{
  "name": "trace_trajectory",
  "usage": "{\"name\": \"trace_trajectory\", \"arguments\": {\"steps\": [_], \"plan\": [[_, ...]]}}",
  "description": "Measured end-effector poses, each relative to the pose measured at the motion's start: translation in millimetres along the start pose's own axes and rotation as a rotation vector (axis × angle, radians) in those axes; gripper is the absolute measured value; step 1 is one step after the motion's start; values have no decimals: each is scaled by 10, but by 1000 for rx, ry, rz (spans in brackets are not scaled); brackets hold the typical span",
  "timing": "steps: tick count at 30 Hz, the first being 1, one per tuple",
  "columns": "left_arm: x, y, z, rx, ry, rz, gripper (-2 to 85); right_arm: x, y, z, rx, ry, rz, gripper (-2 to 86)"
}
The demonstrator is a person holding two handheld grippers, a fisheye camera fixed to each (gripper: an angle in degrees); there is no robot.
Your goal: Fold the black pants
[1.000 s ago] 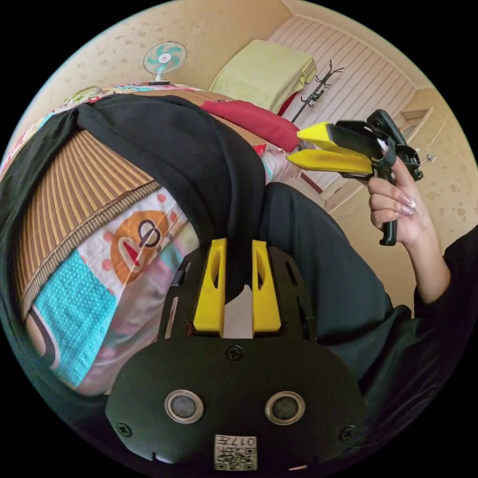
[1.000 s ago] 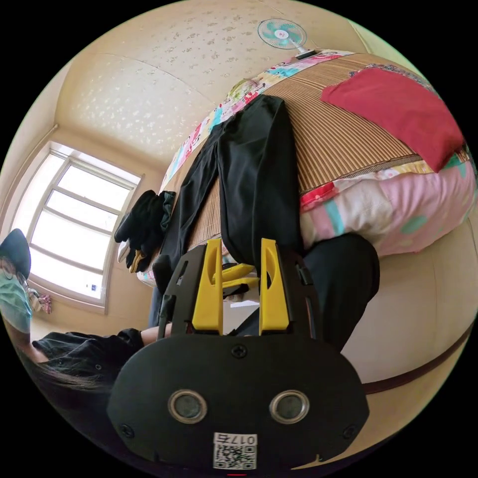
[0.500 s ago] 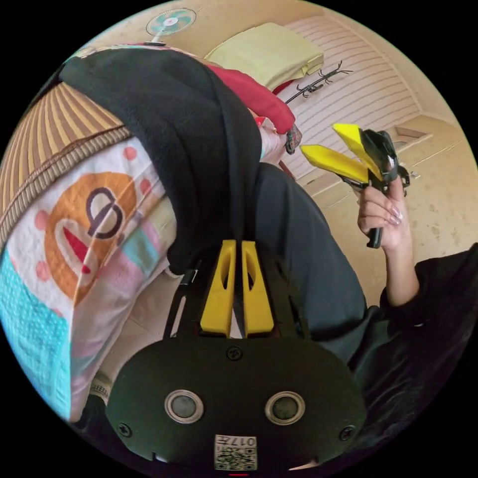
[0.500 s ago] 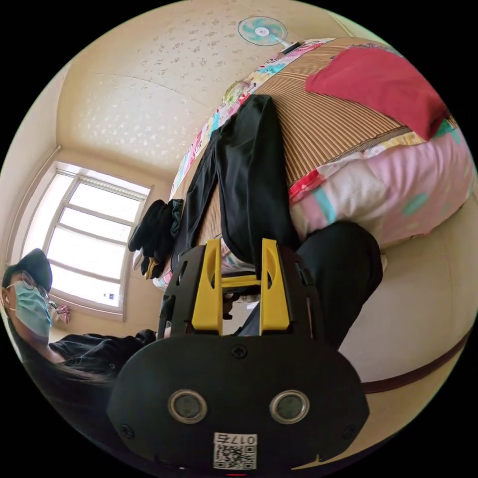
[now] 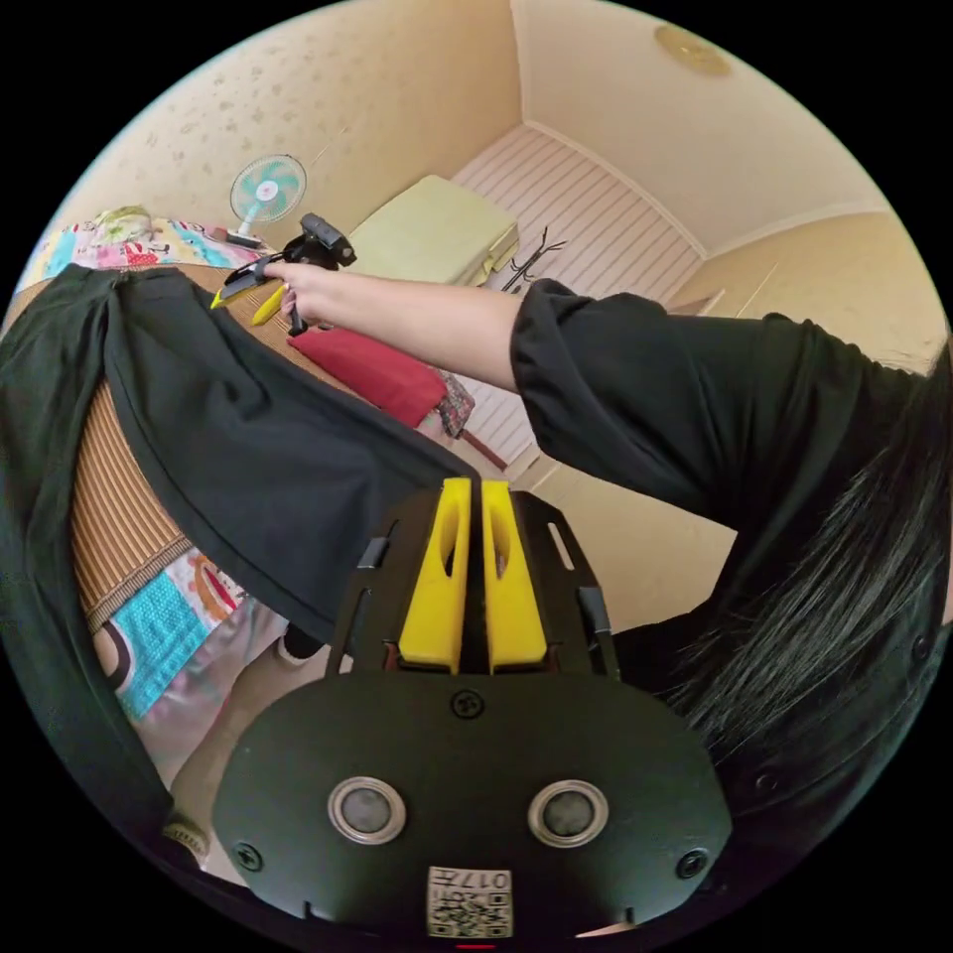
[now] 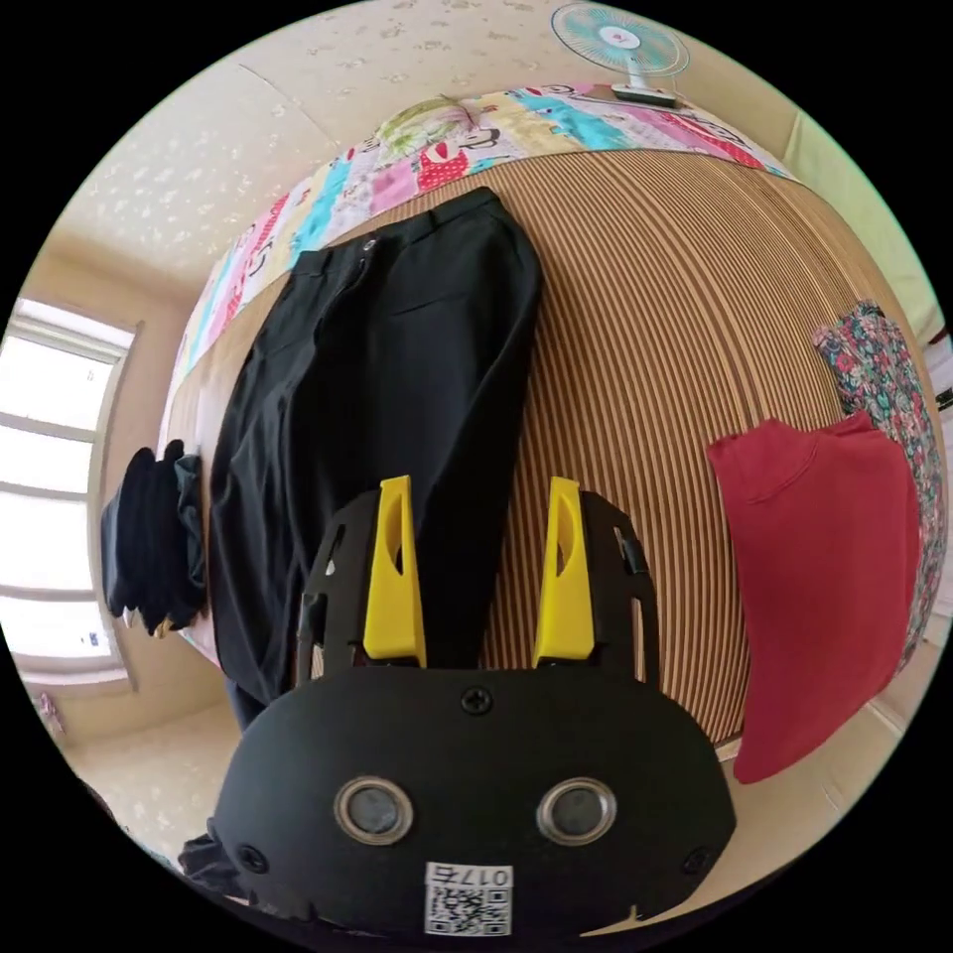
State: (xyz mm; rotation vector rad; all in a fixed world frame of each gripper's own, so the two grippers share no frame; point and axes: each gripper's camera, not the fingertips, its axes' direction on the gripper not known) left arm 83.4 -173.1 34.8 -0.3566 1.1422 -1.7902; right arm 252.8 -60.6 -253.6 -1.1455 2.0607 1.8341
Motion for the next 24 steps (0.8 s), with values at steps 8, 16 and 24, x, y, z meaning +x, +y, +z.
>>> {"name": "trace_trajectory", "arguments": {"steps": [8, 16, 24], "plan": [[-367, 394, -1192, 252, 165, -209, -4, -835, -170, -229, 401, -22, -84, 27], [-418, 1358, -2772, 419, -229, -468, 3, -3362, -329, 208, 374, -391, -384, 26], [-528, 2016, -3760, 576, -629, -733, 75, -4150, 551, 845, 185, -224, -624, 59]]}}
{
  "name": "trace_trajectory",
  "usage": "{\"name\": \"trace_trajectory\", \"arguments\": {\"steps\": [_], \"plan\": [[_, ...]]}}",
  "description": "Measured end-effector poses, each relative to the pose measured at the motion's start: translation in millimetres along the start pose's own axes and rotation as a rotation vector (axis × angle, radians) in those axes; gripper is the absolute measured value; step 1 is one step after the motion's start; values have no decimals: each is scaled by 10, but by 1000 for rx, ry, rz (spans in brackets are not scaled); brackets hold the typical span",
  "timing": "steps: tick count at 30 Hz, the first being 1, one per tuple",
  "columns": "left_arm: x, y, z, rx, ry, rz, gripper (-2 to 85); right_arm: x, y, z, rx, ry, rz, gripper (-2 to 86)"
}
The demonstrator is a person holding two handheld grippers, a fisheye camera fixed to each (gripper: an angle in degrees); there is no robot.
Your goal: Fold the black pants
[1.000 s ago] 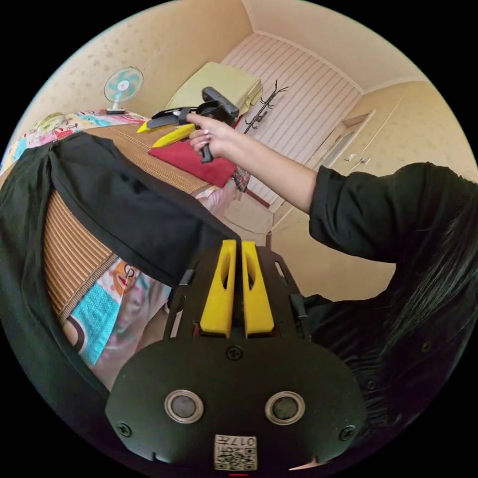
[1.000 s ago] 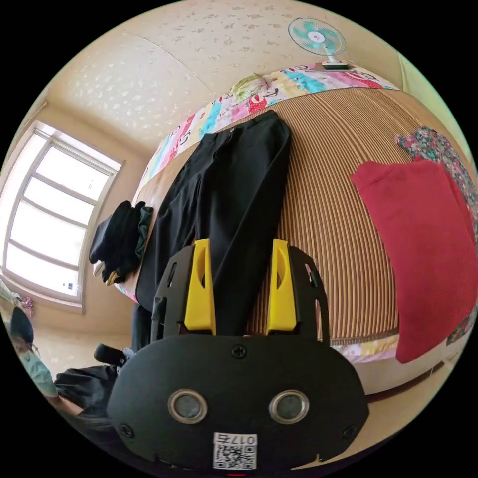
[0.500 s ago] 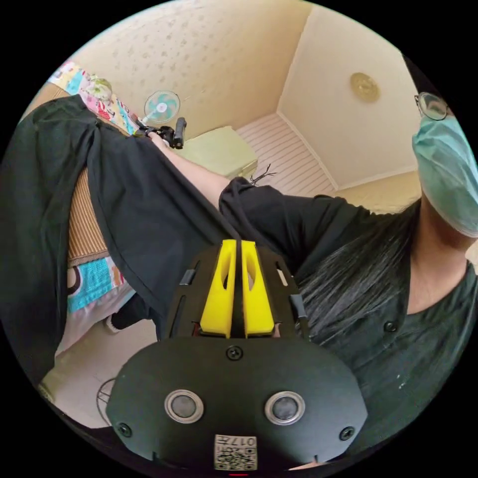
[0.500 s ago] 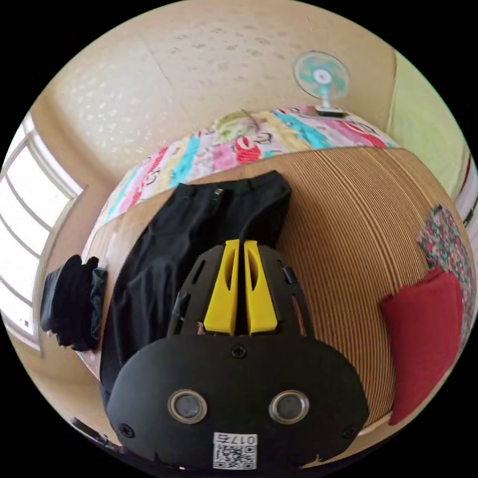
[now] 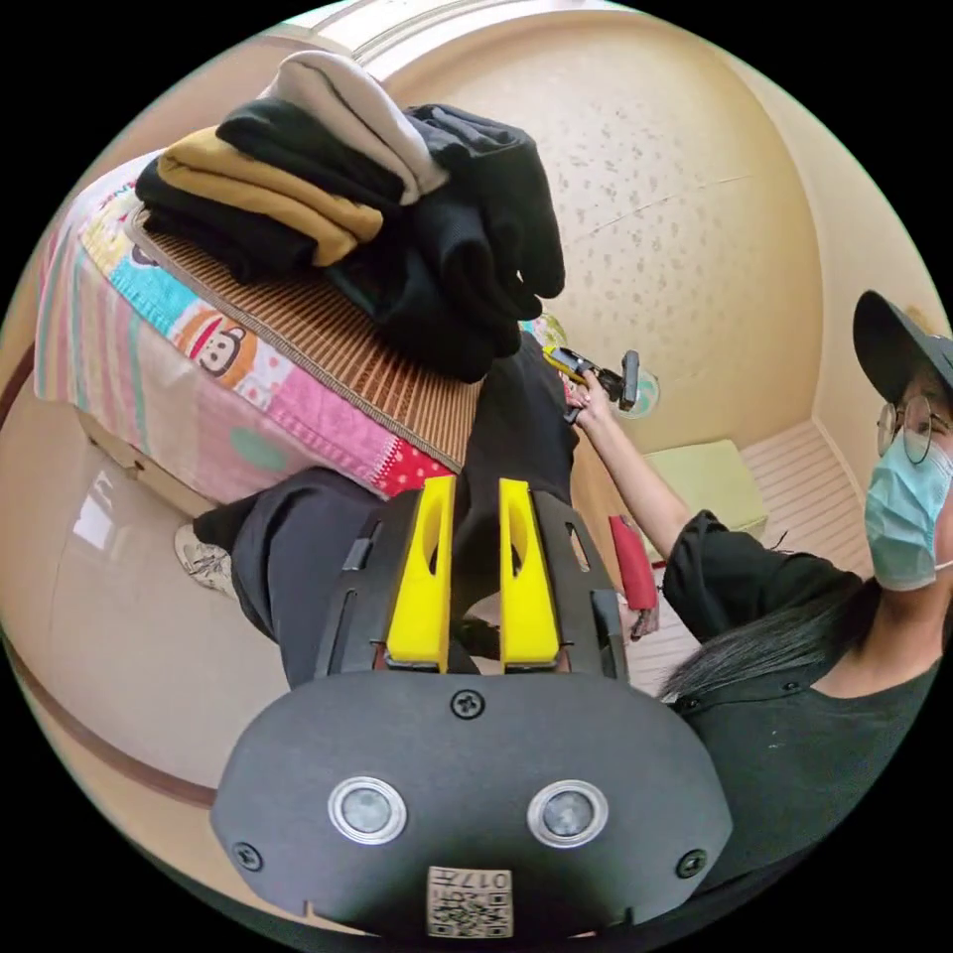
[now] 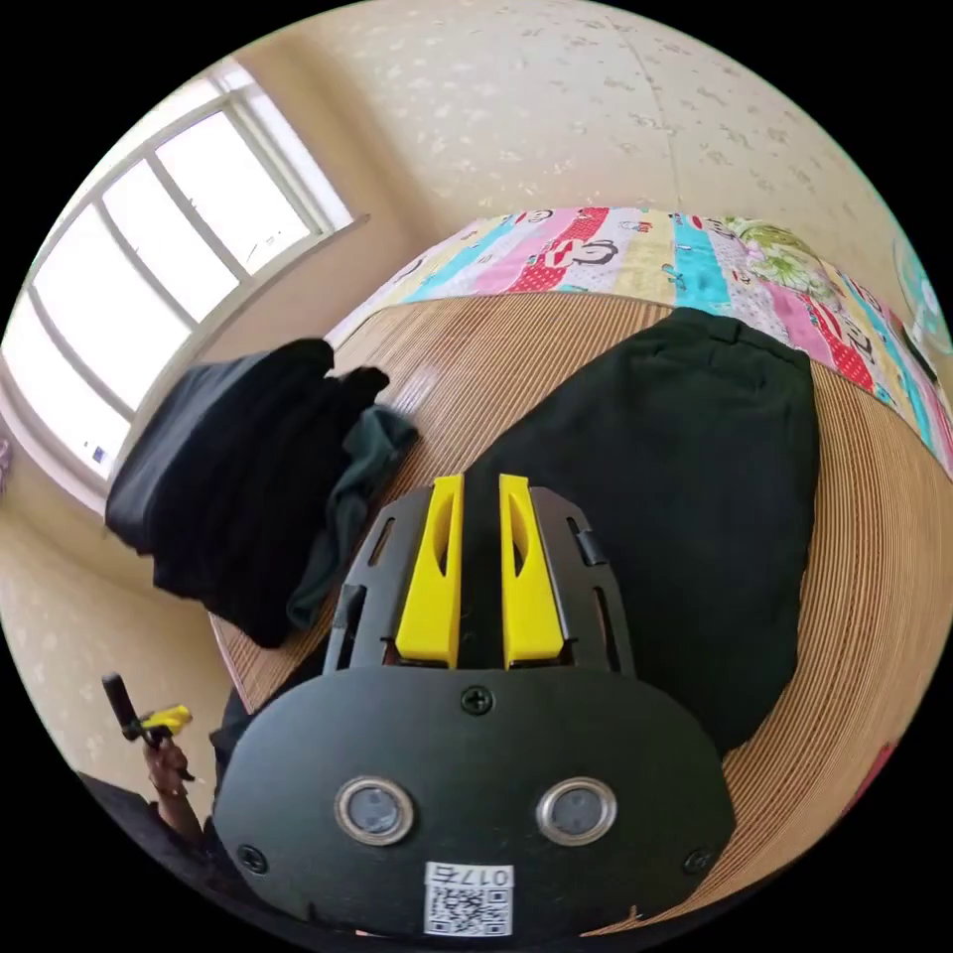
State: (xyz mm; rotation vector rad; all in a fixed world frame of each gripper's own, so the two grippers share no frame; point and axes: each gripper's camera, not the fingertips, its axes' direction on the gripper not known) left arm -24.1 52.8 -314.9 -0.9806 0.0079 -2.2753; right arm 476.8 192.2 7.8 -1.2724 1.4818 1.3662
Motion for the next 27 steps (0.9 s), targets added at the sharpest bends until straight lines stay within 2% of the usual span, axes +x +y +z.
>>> {"name": "trace_trajectory", "arguments": {"steps": [3, 6, 8, 9, 11, 14, 17, 19, 21, 23, 25, 27], "plan": [[87, -302, 306, -84, 22, 99, 84, -352, 799, -289, 10, -35, -64, 65], [202, -603, 968, -279, 63, 169, 92, -641, 1585, -404, -35, -99, -103, 60], [280, -680, 1542, -469, 98, 156, 83, -875, 2009, -142, -209, 13, -193, 32], [305, -677, 1638, -495, 99, 148, 71, -939, 2087, -174, -179, 58, -240, 26], [517, -571, 1908, -589, 110, 164, 17, -1105, 2194, -269, -293, 271, -385, 13], [889, -212, 2133, -619, -9, 232, -6, -1005, 2278, -362, -396, 325, -419, 7], [1216, 128, 2213, -676, 24, 295, -8, -723, 2264, -529, -472, 275, -355, 6], [1304, 229, 2115, -652, 110, 291, -6, -562, 2221, -677, -537, 266, -233, 7], [1280, 240, 1910, -520, 158, 252, -2, -488, 2302, -962, -446, 245, -159, 8], [1174, 185, 1624, -333, 69, 208, 25, -371, 2611, -1424, -164, 130, -59, 12], [1104, 131, 1487, -249, -38, 180, 64, -225, 2910, -1539, -62, 29, 53, 18], [1093, 94, 1485, -243, -101, 197, 85, -148, 3183, -1460, -43, -50, 127, 33]]}}
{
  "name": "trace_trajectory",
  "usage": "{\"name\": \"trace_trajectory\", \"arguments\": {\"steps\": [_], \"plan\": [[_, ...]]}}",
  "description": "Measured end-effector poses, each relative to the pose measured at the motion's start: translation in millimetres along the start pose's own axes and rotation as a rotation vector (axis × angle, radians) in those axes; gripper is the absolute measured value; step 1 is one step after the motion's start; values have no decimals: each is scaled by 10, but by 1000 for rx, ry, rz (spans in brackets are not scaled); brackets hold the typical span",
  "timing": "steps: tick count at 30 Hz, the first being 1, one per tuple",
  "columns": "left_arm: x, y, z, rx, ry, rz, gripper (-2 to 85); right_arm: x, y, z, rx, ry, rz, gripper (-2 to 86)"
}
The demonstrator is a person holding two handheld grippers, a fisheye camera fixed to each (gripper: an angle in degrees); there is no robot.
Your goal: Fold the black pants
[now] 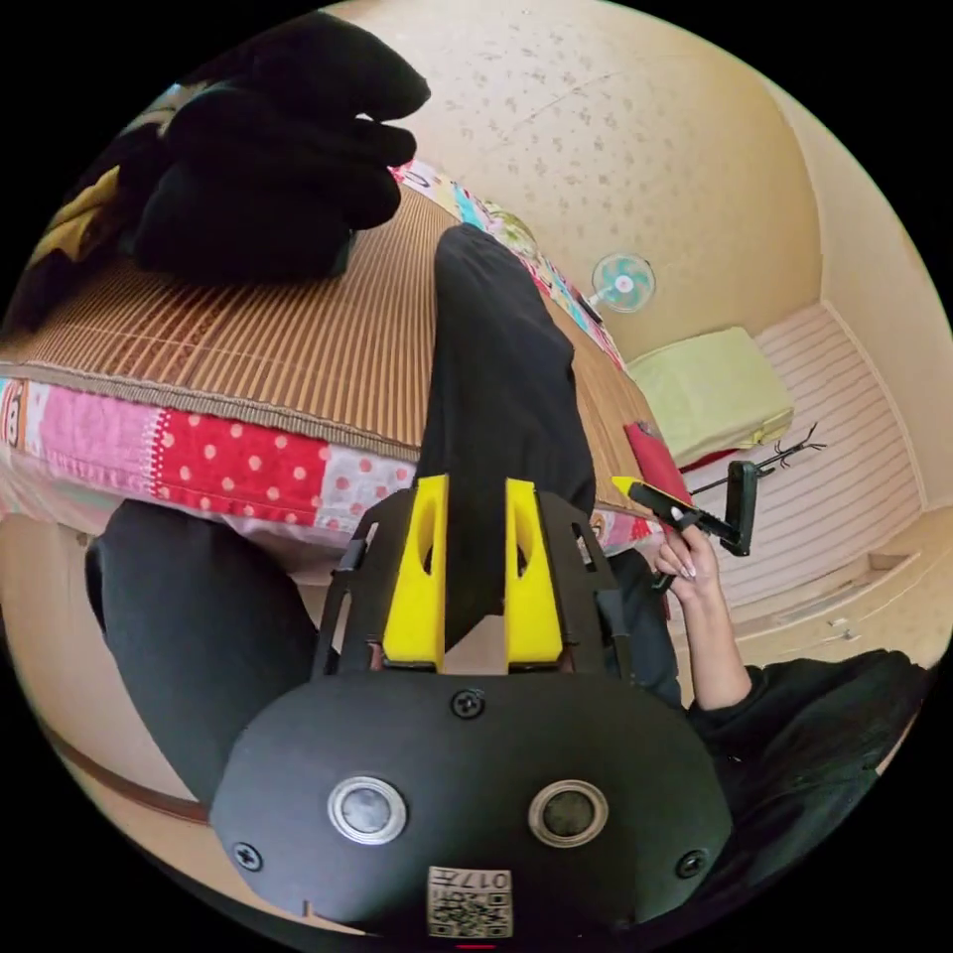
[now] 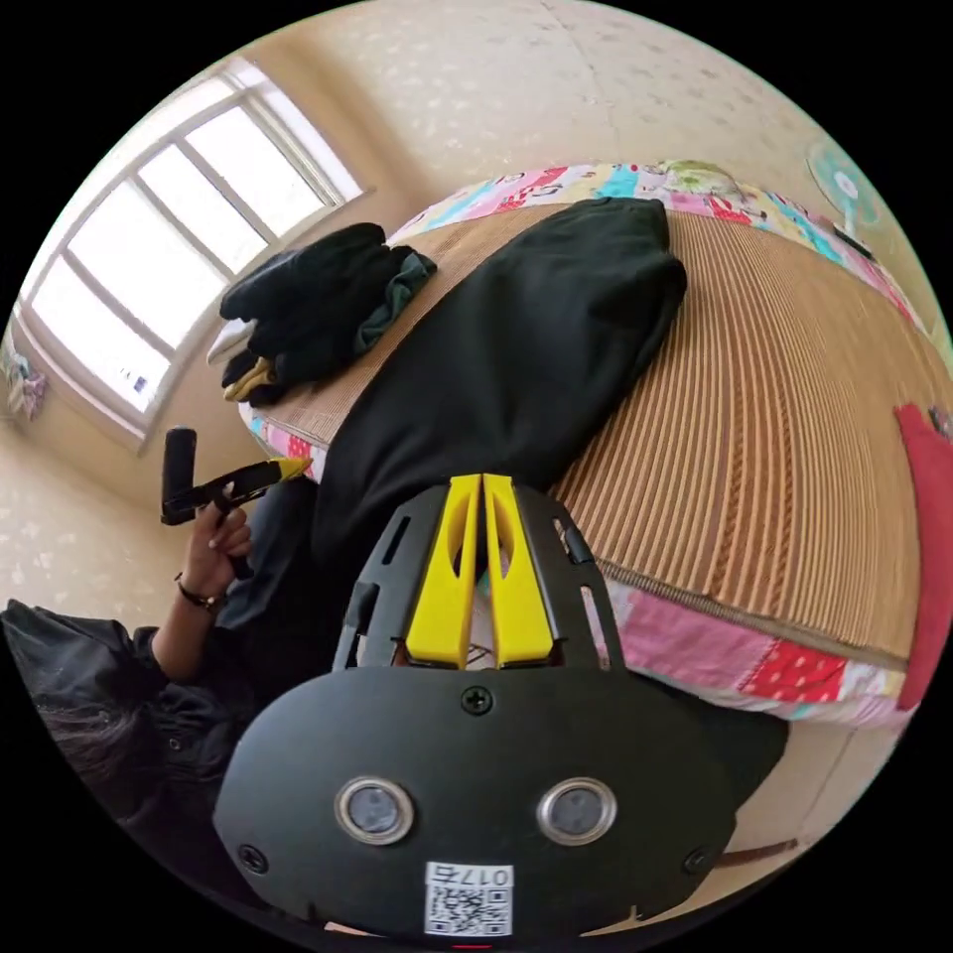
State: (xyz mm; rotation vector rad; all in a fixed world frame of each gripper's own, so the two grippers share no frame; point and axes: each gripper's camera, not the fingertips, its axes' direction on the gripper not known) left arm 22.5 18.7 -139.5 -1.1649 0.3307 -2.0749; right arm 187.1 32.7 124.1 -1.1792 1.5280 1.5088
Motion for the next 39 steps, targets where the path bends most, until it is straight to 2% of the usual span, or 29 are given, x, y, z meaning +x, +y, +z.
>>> {"name": "trace_trajectory", "arguments": {"steps": [4, 6, 7, 9, 11, 13, 15, 17, 18, 20, 23, 27, 31, 33, 36, 39], "plan": [[59, -31, 406, -185, -63, 22, 82, 12, 455, 267, 70, -6, 105, 77], [108, 34, 423, -146, -86, 7, 72, -19, 516, 340, 82, 7, 122, 77], [132, 62, 405, -145, -78, 2, 52, -25, 482, 431, 13, 25, 125, 68], [146, 78, 332, -155, 1, -8, 16, -36, 449, 432, -27, 32, 112, 45], [187, 111, -36, -36, 58, -5, 7, -58, 459, 268, 19, -24, 87, 26], [219, 155, -265, 51, 8, 1, 7, -76, 484, 100, 76, -119, 67, 22], [186, 150, -265, 25, -65, -34, 15, -59, 483, 105, 50, -170, 55, 21], [46, 102, -67, -118, -131, -109, 46, 90, 449, 391, -101, -116, 109, 26], [19, 105, -59, -114, -127, -120, 56, 145, 453, 442, -121, -105, 138, 28], [-15, 105, -142, -27, -45, -93, 80, 318, 532, 388, -31, -170, 224, 46], [21, -1, -169, 4, -30, -25, 83, 410, 546, 321, 78, -233, 267, 88], [73, -171, 93, -91, -81, 31, 83, 364, 333, 661, -32, -162, 242, 96], [253, -115, 126, -137, -116, 61, 40, 236, 244, 596, -66, -110, 116, 43], [372, -28, 145, -194, -36, 121, 27, 233, 309, 407, -67, -78, 66, 37], [437, 140, 302, -318, 96, 139, 17, 443, 475, 284, -166, 4, 86, 34], [397, 199, 279, -243, 125, 107, 24, 716, 557, 252, -209, 22, 193, 36]]}}
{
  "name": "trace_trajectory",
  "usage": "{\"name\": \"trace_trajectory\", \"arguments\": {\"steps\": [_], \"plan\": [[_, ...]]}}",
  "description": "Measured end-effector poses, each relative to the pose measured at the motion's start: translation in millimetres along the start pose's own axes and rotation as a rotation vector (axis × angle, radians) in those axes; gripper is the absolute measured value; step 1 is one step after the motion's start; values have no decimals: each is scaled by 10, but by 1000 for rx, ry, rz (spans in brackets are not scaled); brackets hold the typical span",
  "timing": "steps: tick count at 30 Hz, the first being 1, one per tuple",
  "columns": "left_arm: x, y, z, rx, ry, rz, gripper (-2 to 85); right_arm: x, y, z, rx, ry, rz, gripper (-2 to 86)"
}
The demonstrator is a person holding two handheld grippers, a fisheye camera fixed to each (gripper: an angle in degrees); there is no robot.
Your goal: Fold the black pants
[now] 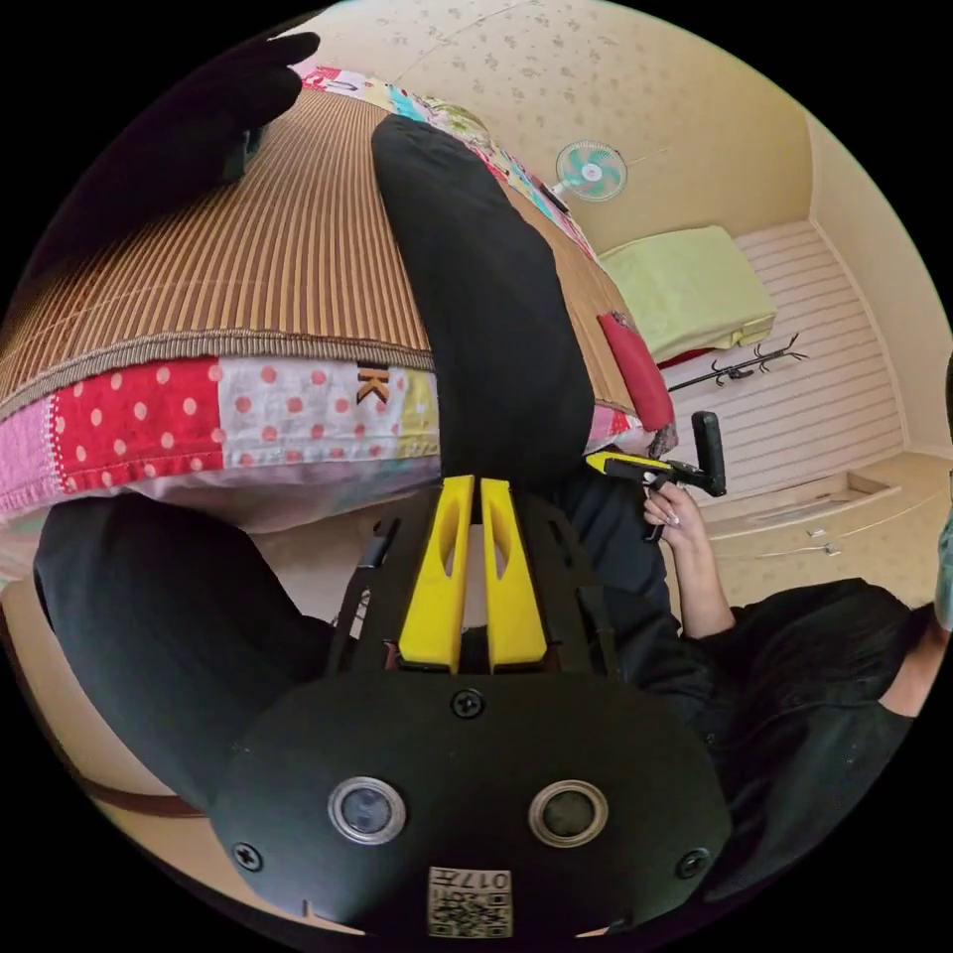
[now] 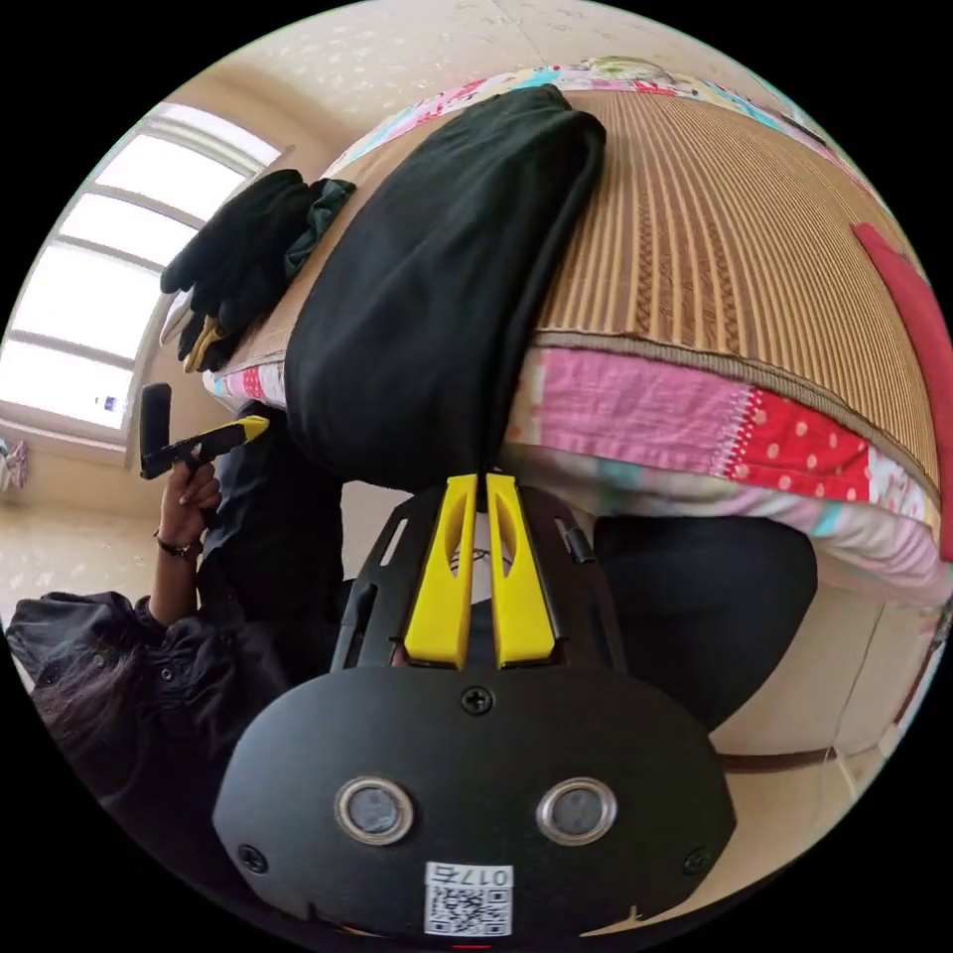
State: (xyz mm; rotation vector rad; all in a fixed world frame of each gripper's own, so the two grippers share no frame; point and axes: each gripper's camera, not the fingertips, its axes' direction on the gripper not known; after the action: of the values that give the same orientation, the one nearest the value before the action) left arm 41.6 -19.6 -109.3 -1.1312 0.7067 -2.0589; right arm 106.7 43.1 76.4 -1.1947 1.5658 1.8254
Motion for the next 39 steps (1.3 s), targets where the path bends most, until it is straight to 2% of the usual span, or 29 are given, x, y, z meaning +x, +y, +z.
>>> {"name": "trace_trajectory", "arguments": {"steps": [2, 5, 11, 15, 18, 20, 22, 25, 27, 29, 33, 39], "plan": [[-30, -67, -107, 105, 24, 2, 45, 76, 34, -240, 157, -87, 33, 46], [-58, -329, -59, 79, 33, 6, 71, 61, -87, -408, 306, -134, 18, 65], [-46, -738, 101, 95, -29, -5, 87, 54, -871, -220, 351, -61, -1, 79], [-96, -823, 230, 76, -34, -35, 84, 245, -1378, 10, 286, -94, 69, 77], [-146, -798, 249, 102, -67, -76, 44, 306, -1568, 106, 212, -116, 98, 48], [-124, -784, 211, 125, 63, -6, 3, 310, -1495, -51, 260, -137, 58, 31], [-69, -767, 141, 183, 140, 47, -3, 371, -1371, -205, 321, -198, 53, 26], [-123, -819, 197, 148, -23, -13, -6, 508, -1288, -119, 326, -158, 88, 23], [-241, -852, 273, 111, -1, -58, -3, 589, -1284, 60, 306, -84, 90, 23], [-329, -828, 257, 136, 78, -81, 20, 702, -1201, 63, 352, -162, 133, 26], [-302, -787, 217, 136, 58, -43, 80, 776, -963, -72, 360, -208, 179, 40], [-279, -740, 327, 37, 144, 73, 109, 927, -424, -8, 237, -355, 65, 75]]}}
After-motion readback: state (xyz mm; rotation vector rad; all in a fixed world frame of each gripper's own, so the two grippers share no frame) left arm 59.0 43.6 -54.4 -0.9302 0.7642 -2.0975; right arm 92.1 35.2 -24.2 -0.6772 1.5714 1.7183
